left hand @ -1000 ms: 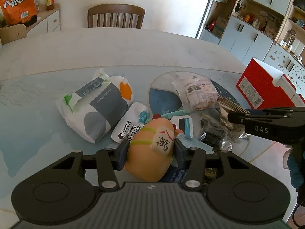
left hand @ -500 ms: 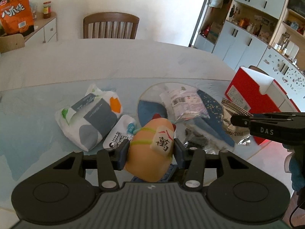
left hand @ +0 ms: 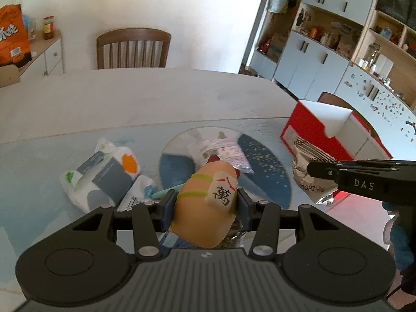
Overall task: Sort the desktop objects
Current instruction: 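Carry the figurine and foil packet into the red shoebox with both tools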
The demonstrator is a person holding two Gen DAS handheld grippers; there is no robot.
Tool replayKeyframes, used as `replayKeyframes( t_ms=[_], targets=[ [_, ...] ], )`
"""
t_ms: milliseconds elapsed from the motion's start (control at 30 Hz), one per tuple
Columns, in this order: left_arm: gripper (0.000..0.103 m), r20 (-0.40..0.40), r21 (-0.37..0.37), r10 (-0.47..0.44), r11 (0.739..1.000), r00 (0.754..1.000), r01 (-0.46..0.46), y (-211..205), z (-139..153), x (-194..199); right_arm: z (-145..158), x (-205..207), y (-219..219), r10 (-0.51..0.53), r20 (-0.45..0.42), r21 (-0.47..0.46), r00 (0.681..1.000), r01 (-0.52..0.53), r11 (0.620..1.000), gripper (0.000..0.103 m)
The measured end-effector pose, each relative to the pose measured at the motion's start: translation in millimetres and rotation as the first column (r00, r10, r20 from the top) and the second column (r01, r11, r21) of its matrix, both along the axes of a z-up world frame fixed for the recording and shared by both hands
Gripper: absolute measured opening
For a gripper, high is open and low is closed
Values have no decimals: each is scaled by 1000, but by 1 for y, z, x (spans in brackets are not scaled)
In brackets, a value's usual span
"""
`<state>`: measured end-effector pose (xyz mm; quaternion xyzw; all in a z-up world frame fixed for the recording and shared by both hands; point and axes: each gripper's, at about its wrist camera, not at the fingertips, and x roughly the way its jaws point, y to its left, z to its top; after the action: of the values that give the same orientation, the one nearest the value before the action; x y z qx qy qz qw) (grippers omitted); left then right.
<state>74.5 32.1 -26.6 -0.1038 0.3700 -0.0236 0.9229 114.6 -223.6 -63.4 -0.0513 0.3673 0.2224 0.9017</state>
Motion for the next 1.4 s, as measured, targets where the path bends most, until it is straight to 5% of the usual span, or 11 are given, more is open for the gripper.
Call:
replayKeyframes(
  t_ms=[867,1400],
  targets=[
    [47,83,0,-202,979,976,203,-107,63,55,57,15,-94,-121,72,85,990,115,990,23],
    [47,86,47,-305,952,948,302,-202,68,109,54,54,-162,-184,67,85,981,178,980,23]
  ],
)
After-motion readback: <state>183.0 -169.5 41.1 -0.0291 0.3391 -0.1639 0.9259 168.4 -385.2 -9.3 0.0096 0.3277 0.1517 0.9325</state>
